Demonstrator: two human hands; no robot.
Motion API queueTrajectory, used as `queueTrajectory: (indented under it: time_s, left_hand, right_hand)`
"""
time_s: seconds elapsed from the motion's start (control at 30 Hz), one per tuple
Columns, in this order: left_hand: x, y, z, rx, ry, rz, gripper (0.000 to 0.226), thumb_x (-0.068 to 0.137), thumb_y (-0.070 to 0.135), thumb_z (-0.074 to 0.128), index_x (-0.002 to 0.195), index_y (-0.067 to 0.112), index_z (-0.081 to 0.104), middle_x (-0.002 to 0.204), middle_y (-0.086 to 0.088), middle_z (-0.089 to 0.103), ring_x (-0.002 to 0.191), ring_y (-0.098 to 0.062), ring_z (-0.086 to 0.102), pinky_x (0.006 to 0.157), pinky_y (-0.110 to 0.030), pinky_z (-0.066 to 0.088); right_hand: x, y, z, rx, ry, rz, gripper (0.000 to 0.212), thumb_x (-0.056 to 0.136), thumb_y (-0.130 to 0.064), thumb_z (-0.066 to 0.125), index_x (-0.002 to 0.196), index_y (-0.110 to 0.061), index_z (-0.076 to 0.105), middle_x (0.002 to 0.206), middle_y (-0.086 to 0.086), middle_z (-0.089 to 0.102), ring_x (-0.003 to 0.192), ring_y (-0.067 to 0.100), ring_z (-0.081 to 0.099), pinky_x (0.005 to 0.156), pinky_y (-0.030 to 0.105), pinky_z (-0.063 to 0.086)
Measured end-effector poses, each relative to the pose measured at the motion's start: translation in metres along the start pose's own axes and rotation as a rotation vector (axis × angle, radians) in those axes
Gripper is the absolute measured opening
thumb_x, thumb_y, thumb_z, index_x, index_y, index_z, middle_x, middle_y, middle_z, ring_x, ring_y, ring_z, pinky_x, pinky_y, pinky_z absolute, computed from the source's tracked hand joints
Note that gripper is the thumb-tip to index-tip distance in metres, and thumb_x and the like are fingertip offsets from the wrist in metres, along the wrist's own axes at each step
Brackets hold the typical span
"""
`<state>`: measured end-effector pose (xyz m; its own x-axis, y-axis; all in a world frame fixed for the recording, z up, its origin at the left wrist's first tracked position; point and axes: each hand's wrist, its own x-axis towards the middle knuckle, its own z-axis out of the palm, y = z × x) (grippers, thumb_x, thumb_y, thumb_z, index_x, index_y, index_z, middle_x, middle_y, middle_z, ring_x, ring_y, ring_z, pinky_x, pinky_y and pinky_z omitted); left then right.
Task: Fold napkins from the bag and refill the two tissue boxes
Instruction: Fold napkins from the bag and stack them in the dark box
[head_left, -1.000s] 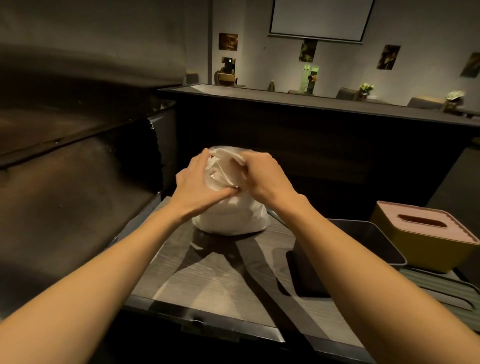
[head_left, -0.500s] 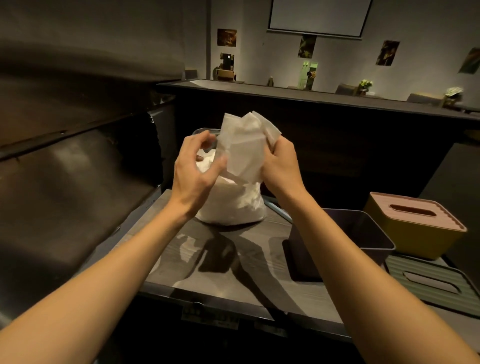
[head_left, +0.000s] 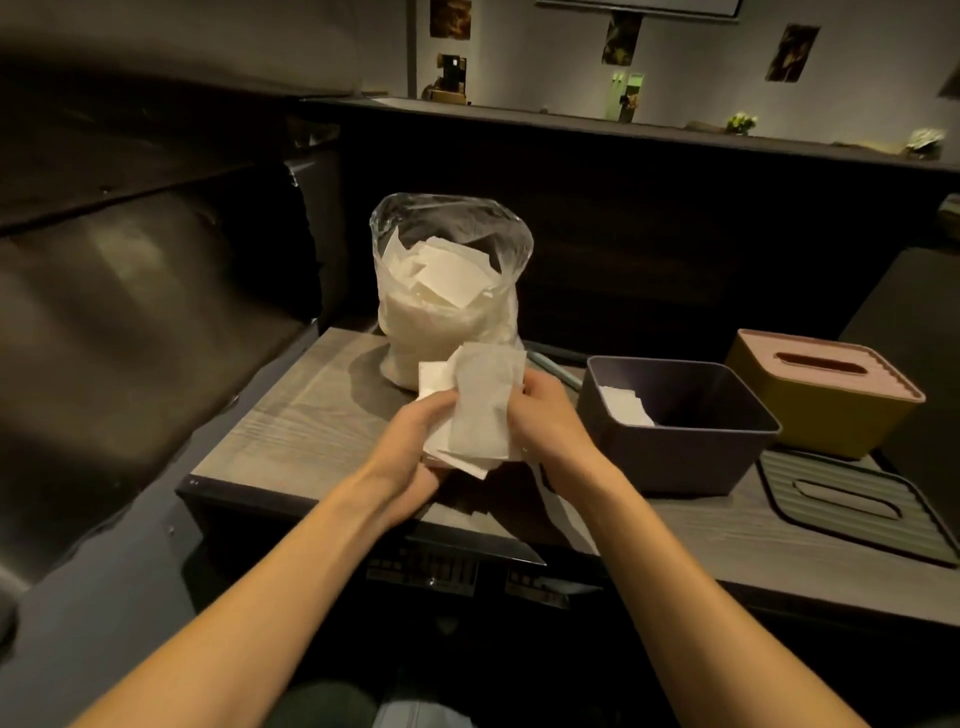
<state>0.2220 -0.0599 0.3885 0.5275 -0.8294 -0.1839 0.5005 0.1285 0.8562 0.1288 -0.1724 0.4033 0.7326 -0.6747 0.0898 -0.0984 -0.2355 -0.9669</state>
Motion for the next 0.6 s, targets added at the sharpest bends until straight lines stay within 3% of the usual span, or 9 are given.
queueTrajectory:
  time_s: [0.1,0.17,0.27,0.33,0.47,0.6]
  left_hand:
    - [0.003,-0.006,-0.007,-0.037,0.016,-0.014,0.034,0.105,0.023,0.054,0.134,0.008,0.062,0.124,-0.018,0.073,0.111,-0.030,0.071,0.098,-0.047,0.054]
    - [0.004,-0.007,-0.008,-0.037,0.022,-0.003,0.027,0.105,0.022,0.053,0.128,0.012,0.063,0.118,-0.015,0.075,0.104,-0.027,0.075,0.096,-0.047,0.056]
    - [0.005,-0.012,-0.011,0.029,-0.018,0.025,0.029,0.102,0.020,0.057,0.130,0.012,0.062,0.122,-0.015,0.074,0.112,-0.031,0.072,0.100,-0.051,0.055]
    - [0.005,-0.013,-0.012,0.065,-0.035,0.041,0.035,0.098,0.020,0.062,0.132,0.011,0.062,0.124,-0.018,0.072,0.114,-0.034,0.070,0.097,-0.051,0.056]
    - [0.006,-0.013,-0.015,0.033,0.007,0.040,0.036,0.099,0.025,0.061,0.130,0.008,0.062,0.118,-0.018,0.074,0.106,-0.032,0.074,0.083,-0.047,0.061]
    - [0.006,-0.013,-0.016,-0.047,0.052,0.039,0.031,0.103,0.026,0.055,0.129,0.010,0.062,0.117,-0.014,0.076,0.106,-0.029,0.074,0.090,-0.049,0.057]
  right_hand:
    - [-0.005,0.013,0.006,0.042,0.055,-0.005,0.041,0.105,-0.060,0.042,0.112,-0.034,0.073,0.107,-0.008,0.076,0.102,0.011,0.072,0.093,0.040,0.060]
    - [-0.009,0.022,0.006,0.108,0.097,-0.016,0.053,0.099,-0.069,0.033,0.109,-0.036,0.074,0.106,-0.008,0.077,0.101,0.008,0.072,0.088,0.032,0.059]
    - [-0.015,0.035,0.007,0.056,0.187,-0.119,0.028,0.103,-0.050,0.055,0.103,-0.030,0.074,0.098,-0.009,0.075,0.093,0.006,0.070,0.074,0.026,0.056]
    - [-0.013,0.045,0.007,0.007,0.252,-0.164,0.016,0.101,-0.036,0.066,0.109,-0.026,0.076,0.103,-0.009,0.075,0.095,0.006,0.070,0.076,0.025,0.057]
    - [-0.012,0.051,0.005,-0.021,0.342,-0.177,0.018,0.100,-0.028,0.069,0.115,-0.024,0.077,0.106,-0.012,0.075,0.096,0.003,0.070,0.078,0.020,0.056]
    - [-0.014,0.049,0.005,-0.041,0.379,-0.198,0.013,0.100,-0.026,0.068,0.110,-0.026,0.077,0.096,-0.018,0.075,0.091,-0.001,0.069,0.075,0.015,0.054]
